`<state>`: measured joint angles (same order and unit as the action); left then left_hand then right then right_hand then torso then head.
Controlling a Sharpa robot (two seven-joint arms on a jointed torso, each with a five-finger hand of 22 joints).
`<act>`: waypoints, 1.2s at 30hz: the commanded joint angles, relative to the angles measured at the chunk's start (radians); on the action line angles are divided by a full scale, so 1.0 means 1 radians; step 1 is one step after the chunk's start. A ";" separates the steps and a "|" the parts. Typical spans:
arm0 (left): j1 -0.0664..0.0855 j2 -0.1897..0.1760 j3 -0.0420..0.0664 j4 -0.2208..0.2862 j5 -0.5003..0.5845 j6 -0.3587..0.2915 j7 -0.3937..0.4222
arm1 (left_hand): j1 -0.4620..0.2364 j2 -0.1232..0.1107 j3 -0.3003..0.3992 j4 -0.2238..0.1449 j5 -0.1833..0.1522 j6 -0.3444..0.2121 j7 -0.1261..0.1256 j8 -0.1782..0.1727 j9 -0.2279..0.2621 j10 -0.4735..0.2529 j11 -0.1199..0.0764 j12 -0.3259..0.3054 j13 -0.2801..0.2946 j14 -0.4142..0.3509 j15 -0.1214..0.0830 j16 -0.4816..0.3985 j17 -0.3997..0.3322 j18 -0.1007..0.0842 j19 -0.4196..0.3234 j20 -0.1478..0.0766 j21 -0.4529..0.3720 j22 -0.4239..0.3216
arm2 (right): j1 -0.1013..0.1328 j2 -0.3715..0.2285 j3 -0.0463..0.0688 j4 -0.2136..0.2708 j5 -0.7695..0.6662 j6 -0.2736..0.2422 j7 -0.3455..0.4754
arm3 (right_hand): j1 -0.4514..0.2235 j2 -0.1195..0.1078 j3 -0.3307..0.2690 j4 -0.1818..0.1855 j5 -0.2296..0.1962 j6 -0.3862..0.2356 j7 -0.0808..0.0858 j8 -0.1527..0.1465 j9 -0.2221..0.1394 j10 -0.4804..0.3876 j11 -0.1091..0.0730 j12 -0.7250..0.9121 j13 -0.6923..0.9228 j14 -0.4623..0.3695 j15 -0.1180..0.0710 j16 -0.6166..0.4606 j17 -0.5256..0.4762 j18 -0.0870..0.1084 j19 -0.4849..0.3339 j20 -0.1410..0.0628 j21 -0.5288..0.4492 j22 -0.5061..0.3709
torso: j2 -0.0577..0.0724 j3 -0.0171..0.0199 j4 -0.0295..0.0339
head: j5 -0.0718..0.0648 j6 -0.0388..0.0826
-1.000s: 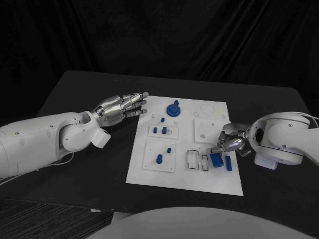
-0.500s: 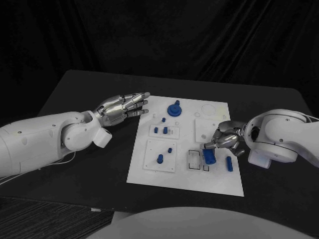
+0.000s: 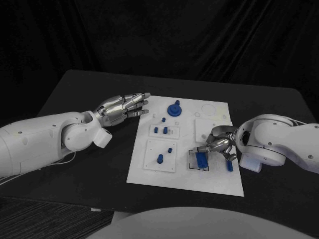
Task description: Assemble the parts on the task board
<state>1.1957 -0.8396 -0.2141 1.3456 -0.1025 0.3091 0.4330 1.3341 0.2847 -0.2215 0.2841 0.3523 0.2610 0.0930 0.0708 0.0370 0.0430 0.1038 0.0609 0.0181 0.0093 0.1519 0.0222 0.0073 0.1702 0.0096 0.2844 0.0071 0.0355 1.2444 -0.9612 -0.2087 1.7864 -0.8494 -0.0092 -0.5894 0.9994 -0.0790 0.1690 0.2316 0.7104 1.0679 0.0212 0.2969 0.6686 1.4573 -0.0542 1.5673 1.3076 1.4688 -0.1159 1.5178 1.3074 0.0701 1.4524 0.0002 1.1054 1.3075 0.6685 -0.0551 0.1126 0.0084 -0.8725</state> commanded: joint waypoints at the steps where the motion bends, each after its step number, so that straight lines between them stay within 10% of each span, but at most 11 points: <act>1: -0.002 0.001 0.001 0.001 0.005 0.016 0.011 | 0.012 0.001 0.007 0.000 0.004 -0.007 0.002 0.003 0.000 -0.003 0.006 0.002 0.000 0.004 0.004 0.001 0.001 0.009 0.001 0.002 0.001 -0.002 | -0.008 0.006 0.000 -0.003 0.002 -0.011 -0.024 | -0.013 0.004 0.174 -0.163 -0.021 -0.013 0.003 -0.011 -0.002 0.113 0.002 0.004 0.263 0.083 0.006 -0.006 0.164 0.020 -0.006 0.001 -0.012 0.133 | 0.001 0.0001 -0.0006 | 0.001 0.000; 36: -0.004 0.000 0.001 0.002 0.005 0.023 0.004 | 0.012 0.002 0.007 0.000 0.004 -0.007 0.002 0.003 0.000 -0.004 0.007 0.003 0.000 0.004 0.005 0.001 0.001 0.009 0.001 0.002 0.001 -0.002 | -0.021 0.033 0.000 -0.024 -0.017 -0.008 -0.032 | -0.112 0.028 0.068 -0.067 -0.447 -0.007 0.016 -0.064 -0.044 0.113 0.015 0.004 0.263 0.079 0.017 -0.018 0.138 0.025 -0.005 0.012 -0.057 0.126 | 0.000 0.0005 -0.0003 | 0.007 0.000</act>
<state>1.1935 -0.8407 -0.2142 1.3457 -0.1025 0.3162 0.4301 1.3381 0.2887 -0.2215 0.2841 0.3523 0.2610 0.0930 0.0708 0.0370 0.0393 0.1074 0.0609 0.0181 0.0093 0.1519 0.0222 0.0072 0.1702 0.0095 0.2844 0.0071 0.0356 1.2284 -0.9273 -0.2069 1.7639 -0.8575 -0.0100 -0.5963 0.8935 -0.0522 0.2383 0.1671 0.2631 1.0561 0.0336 0.2368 0.6267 1.4649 -0.0472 1.5672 1.3073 1.4649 -0.1052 1.5063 1.3073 0.0863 1.4490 0.0037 1.0510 1.3073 0.6691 -0.0548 0.1124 0.0150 -0.8725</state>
